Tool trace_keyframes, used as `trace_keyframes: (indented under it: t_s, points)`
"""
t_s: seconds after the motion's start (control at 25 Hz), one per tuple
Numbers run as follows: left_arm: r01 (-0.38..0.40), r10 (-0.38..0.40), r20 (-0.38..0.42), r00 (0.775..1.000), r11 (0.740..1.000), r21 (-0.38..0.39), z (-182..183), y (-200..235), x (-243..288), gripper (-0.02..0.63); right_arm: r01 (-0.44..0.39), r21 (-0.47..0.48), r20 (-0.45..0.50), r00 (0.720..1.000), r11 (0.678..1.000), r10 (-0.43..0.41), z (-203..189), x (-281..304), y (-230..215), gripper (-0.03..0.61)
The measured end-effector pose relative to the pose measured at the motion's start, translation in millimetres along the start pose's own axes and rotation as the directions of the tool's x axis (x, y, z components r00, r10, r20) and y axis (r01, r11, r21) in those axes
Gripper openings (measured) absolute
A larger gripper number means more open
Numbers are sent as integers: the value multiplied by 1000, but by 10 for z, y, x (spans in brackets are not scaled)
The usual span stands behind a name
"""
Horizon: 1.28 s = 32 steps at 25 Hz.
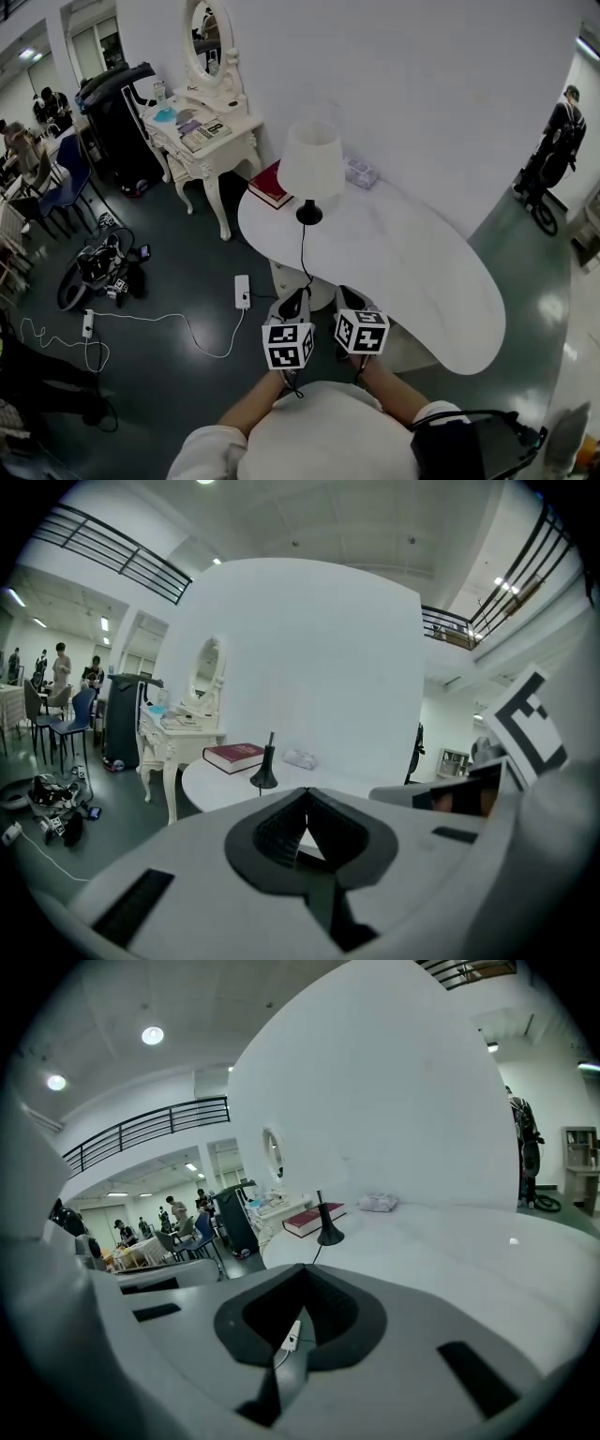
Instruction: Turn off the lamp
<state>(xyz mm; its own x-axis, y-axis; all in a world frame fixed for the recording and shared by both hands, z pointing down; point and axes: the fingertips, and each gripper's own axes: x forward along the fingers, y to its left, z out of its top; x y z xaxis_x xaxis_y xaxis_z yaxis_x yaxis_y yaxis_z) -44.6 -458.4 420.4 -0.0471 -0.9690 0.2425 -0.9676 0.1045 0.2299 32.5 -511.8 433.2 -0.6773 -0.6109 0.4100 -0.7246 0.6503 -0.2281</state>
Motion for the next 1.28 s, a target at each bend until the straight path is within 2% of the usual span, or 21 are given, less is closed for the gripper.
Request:
trace_keyframes:
  t_s: [0.68, 1.28]
  points:
    - [-14, 14, -4, 1000, 1000, -17, -15, 89, 1, 11, 7, -12, -13, 1000, 1000, -7, -81, -50, -38, -2]
    - [5, -5, -20, 1000, 1000, -25, -45, 43, 81, 11, 28, -14, -9, 1000, 999, -28, -57, -82, -108, -2]
